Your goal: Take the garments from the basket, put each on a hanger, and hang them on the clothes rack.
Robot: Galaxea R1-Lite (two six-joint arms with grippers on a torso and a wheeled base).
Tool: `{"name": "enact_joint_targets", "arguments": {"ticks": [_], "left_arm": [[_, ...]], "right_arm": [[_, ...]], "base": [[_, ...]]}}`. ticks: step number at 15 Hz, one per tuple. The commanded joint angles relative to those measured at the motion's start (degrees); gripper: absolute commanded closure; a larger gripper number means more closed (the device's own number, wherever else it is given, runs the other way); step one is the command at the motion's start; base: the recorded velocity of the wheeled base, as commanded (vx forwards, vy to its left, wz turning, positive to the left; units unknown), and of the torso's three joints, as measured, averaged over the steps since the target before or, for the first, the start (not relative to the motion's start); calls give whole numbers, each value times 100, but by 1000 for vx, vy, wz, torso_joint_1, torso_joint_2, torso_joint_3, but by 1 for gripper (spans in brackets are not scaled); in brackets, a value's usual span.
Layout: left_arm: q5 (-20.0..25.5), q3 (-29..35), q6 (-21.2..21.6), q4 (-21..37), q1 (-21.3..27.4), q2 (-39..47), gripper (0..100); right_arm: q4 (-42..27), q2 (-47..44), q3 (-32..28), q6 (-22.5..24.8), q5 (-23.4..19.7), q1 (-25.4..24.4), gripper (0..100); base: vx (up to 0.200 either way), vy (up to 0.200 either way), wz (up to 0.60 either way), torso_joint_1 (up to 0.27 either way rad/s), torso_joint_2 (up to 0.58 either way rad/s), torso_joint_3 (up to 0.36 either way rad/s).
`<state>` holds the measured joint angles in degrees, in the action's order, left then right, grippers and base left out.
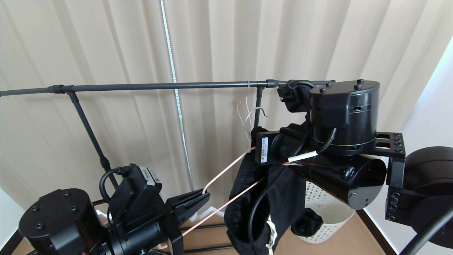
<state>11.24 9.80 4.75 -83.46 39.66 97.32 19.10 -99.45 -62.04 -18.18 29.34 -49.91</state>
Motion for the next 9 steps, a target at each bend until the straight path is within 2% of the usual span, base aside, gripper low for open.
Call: {"name": "enact_joint_targets", "arguments": {"ticks": [1,4,5,9], "left_arm": [[1,-13,-1,-4,-2,-2,100],[10,4,17,-4,16,-2,100],[10,-5,17,-4,16,7,100],[10,-48,17,-109,16,-11,100]], "right_arm": [[6,-66,-19,-2,1,-1,100],[15,-22,-19,-19,98,-1,100],[15,49,-1,-28,116,34,0],[15,339,104,-28,107,254,0]], "base": [[0,0,0,0,0,0],[0,0,0,0,0,0],[0,0,0,0,0,0],[0,0,0,0,0,0]]}}
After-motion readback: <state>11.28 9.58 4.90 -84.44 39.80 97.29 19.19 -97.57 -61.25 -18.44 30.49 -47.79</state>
